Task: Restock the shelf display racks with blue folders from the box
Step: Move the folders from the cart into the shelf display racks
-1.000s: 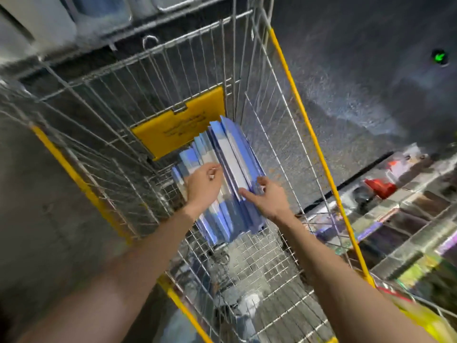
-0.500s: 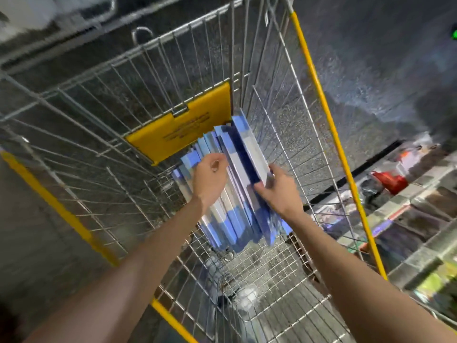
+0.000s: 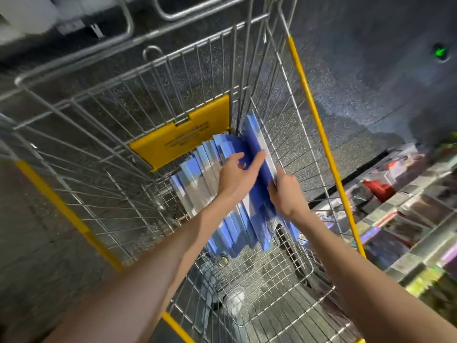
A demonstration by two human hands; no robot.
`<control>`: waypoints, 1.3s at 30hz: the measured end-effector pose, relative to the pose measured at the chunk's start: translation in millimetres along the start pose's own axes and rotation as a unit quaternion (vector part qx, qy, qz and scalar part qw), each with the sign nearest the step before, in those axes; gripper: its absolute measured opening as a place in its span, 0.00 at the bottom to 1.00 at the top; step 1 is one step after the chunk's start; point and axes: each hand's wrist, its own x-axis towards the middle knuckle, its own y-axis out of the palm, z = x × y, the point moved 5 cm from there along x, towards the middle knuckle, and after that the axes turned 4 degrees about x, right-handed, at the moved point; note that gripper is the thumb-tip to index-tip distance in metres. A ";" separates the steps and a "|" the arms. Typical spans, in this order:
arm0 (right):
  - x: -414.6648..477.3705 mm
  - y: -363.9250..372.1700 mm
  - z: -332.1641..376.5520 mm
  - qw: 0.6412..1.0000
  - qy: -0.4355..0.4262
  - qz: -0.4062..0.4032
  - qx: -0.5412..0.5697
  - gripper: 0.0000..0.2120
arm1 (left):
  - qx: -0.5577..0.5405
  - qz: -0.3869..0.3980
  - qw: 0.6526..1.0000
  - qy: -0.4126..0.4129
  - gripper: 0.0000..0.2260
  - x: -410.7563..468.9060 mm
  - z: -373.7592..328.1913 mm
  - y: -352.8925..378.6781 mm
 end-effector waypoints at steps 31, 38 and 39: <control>-269.6 -144.1 48.3 0.836 -0.123 0.054 0.532 0.15 | 0.157 0.068 0.946 0.275 0.28 -314.4 -94.9 7.0; -334.0 -178.0 43.7 0.790 -0.182 -0.008 0.585 0.16 | 0.205 -0.043 0.915 0.344 0.27 -395.0 -111.8 7.1; -340.3 -181.8 42.3 0.790 -0.185 -0.021 0.584 0.16 | 0.210 -0.040 0.913 0.346 0.28 -403.2 -114.0 9.1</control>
